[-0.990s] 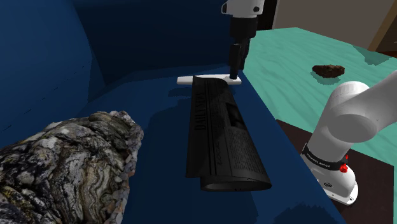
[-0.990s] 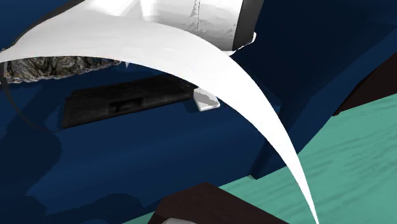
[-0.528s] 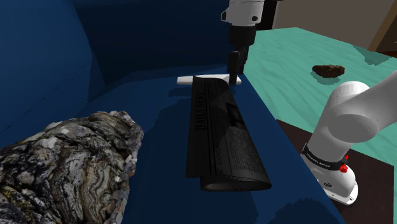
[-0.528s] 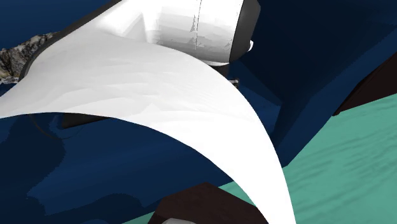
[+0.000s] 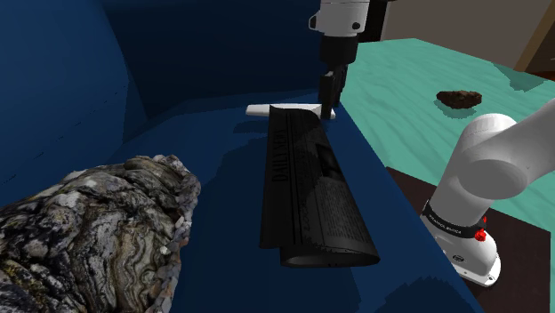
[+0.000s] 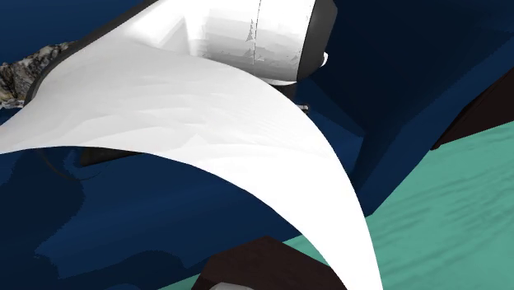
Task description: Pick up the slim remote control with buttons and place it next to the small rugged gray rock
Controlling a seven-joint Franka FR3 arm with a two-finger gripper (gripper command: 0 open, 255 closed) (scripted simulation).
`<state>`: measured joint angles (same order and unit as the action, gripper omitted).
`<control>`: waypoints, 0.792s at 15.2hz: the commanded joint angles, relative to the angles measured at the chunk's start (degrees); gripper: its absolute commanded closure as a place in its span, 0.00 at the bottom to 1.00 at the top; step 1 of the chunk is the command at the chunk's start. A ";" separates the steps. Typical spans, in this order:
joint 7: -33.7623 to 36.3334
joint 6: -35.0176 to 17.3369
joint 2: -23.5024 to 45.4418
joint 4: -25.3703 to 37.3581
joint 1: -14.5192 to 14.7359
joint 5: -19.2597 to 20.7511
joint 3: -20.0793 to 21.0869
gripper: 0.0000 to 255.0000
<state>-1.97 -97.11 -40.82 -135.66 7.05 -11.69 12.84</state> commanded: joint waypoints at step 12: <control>0.39 4.29 0.87 5.15 -0.23 0.51 -0.49 1.00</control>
<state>-1.63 -93.76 -40.23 -131.74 6.90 -11.32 12.48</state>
